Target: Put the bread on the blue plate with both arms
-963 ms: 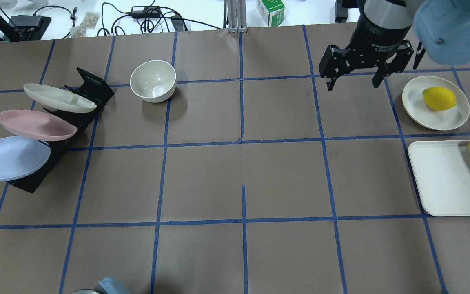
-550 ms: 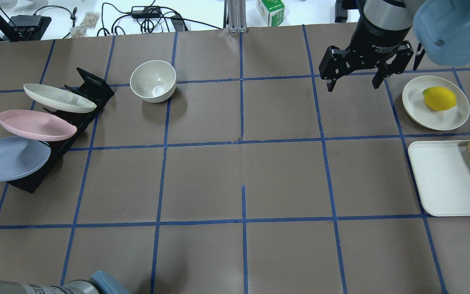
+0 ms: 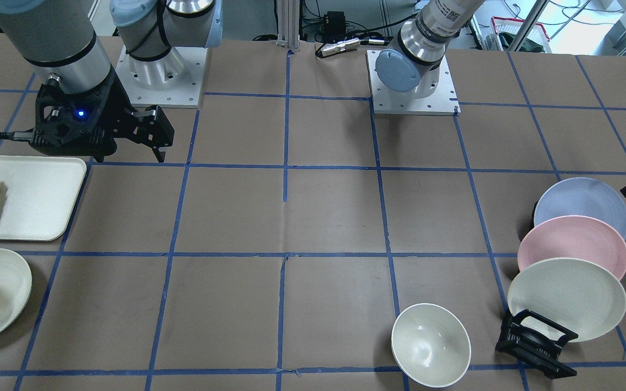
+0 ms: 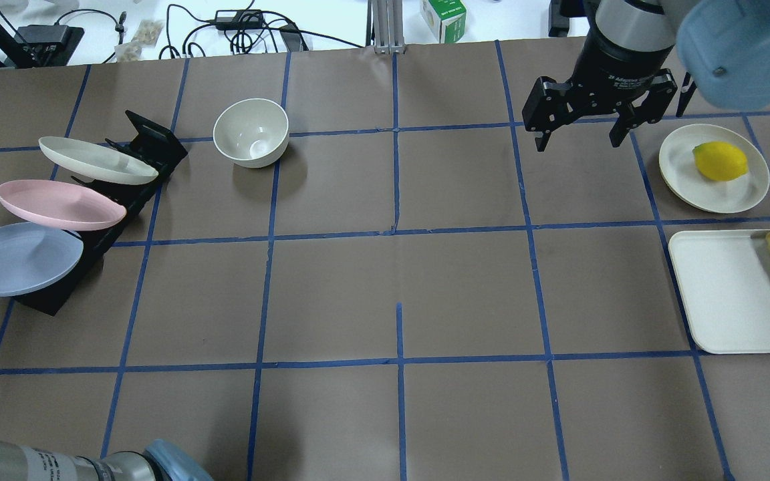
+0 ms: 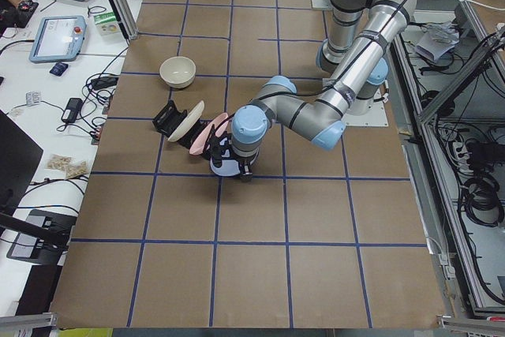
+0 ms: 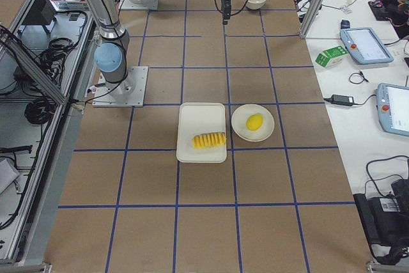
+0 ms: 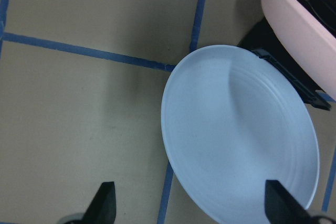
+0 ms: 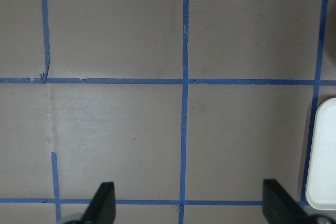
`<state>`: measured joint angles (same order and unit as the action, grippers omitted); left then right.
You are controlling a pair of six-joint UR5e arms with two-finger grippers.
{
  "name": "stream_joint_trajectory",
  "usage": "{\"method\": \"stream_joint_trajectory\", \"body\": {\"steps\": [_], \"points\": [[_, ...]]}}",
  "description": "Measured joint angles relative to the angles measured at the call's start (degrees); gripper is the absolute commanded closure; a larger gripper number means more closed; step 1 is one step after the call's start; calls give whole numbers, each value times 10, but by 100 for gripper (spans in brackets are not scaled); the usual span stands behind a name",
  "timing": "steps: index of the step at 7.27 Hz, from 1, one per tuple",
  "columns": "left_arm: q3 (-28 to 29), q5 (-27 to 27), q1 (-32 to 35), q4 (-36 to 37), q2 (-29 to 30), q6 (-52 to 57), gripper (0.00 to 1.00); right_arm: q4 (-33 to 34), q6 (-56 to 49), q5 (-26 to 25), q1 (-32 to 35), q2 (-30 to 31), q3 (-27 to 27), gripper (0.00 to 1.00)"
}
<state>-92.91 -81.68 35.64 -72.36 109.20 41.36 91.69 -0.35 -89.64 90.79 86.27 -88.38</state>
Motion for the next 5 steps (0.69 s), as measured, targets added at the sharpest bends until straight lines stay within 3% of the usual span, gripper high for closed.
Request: {"method": "stream_joint_trajectory", "body": {"steps": [2, 4, 5], "points": [[0, 19, 0, 6, 24, -30, 0, 0, 0, 1, 0, 0, 0, 0], [0, 27, 0, 7, 42, -62, 16, 0, 0, 1, 0, 0, 0, 0], [0, 27, 0, 7, 48, -69, 33, 0, 0, 1, 0, 0, 0, 0]]}}
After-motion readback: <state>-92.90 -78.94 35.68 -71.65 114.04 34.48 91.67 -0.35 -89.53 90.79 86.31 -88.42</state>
